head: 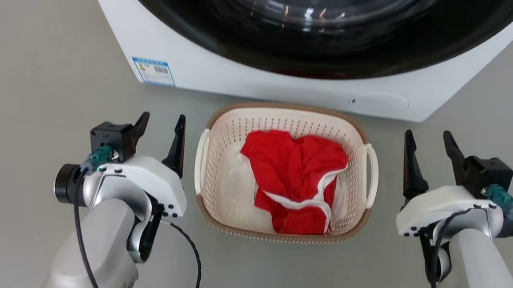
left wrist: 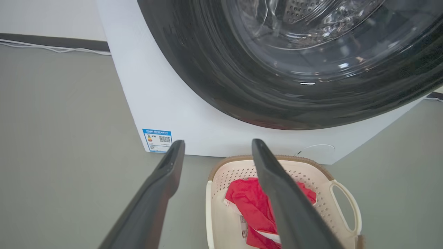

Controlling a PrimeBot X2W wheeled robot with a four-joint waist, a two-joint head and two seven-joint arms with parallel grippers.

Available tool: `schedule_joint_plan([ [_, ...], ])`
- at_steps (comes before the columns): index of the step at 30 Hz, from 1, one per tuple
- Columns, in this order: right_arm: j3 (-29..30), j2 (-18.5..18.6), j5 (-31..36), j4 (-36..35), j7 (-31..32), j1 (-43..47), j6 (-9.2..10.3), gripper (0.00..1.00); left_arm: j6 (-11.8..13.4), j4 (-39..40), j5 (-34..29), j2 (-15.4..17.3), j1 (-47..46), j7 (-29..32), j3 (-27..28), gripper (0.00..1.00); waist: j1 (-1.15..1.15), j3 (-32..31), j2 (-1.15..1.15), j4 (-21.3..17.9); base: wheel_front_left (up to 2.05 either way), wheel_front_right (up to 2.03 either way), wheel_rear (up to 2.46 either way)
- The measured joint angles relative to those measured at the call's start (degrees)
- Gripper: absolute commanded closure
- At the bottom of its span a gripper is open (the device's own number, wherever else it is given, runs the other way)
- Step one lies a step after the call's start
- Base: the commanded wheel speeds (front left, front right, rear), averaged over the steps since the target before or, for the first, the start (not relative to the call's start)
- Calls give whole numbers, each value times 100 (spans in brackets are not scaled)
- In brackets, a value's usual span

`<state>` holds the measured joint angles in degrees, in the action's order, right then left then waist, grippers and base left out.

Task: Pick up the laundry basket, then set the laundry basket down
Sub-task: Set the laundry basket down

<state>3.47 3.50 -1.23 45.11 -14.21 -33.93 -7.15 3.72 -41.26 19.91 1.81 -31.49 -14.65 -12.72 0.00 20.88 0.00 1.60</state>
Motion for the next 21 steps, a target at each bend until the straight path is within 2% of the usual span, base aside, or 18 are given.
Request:
schedule_joint_plan([
  [21,85,-38,73,-938,0,1627,0,0,-138,883,-82,22,1660,0,278,0,0,-1546,0,52,0,0,0],
])
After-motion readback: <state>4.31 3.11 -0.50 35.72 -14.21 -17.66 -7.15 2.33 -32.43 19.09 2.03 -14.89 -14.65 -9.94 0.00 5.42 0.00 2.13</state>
